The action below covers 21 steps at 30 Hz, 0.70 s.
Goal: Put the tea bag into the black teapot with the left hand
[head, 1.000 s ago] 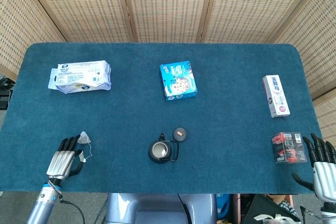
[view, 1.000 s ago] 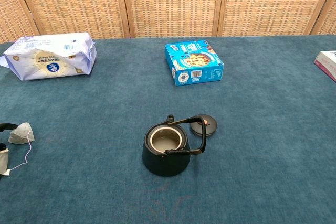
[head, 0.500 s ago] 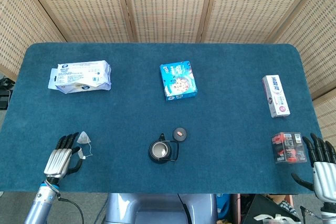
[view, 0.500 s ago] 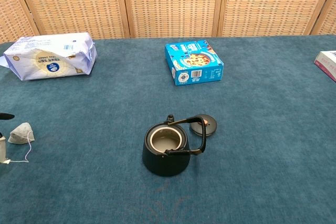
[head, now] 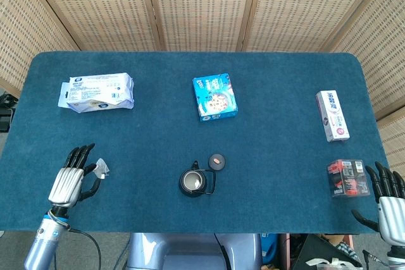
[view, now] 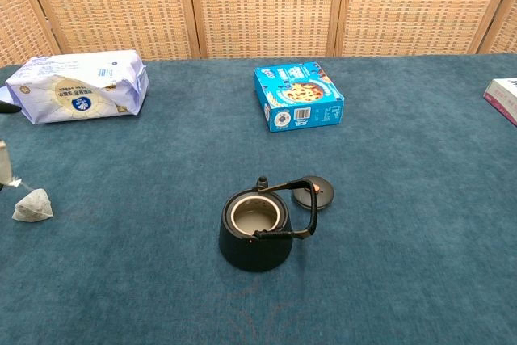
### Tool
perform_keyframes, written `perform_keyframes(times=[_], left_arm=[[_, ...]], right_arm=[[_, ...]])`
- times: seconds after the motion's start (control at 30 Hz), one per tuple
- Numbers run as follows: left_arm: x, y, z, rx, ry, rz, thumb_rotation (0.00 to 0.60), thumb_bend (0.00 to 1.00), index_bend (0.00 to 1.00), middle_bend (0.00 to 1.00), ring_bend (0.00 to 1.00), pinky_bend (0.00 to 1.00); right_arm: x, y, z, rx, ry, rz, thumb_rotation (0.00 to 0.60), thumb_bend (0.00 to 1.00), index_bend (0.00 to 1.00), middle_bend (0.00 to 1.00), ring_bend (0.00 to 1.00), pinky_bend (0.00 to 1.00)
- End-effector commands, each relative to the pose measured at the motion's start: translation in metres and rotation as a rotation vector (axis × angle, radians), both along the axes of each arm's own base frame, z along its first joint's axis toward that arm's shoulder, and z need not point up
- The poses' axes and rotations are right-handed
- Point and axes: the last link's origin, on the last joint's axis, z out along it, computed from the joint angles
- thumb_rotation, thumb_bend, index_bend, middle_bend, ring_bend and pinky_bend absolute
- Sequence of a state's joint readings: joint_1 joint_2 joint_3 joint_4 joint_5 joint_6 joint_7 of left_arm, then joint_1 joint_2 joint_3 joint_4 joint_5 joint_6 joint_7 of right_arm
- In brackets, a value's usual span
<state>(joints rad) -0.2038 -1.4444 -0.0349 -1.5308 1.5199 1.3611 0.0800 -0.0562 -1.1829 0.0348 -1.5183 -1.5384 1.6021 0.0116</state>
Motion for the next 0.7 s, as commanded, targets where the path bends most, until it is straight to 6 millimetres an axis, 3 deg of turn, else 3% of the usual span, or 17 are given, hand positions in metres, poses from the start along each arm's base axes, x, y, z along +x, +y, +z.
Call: perform_keyframes(times=[0.03,0.37,0.7], left_arm=[[0.012,0.007,0.009,0.002,-0.031,-0.05,0.6,0.51,0.66,0.06,0.0,0.0],[0.046,0.021,0.02,-0.032,-0.084,-0.194,0.6,0.51,0.67,0.06,0.0,0.0],[0.076,0.03,0.016,-0.076,-0.122,-0.297,0.6,0.51,0.67,0.06,0.0,0.0]], right_arm=[[0.0,0.0,0.0,0.0,-0.001,0.001,0.6,0.0,0.0,0.0,0.0,0.0],[0.002,0.0,-0.001,0.004,0.0,0.002,0.6,0.0,0.0,0.0,0.0,0.0],[0.004,-0.004,-0.005,0.016,-0.011,0.012,0.6,0.0,0.0,0.0,0.0,0.0]])
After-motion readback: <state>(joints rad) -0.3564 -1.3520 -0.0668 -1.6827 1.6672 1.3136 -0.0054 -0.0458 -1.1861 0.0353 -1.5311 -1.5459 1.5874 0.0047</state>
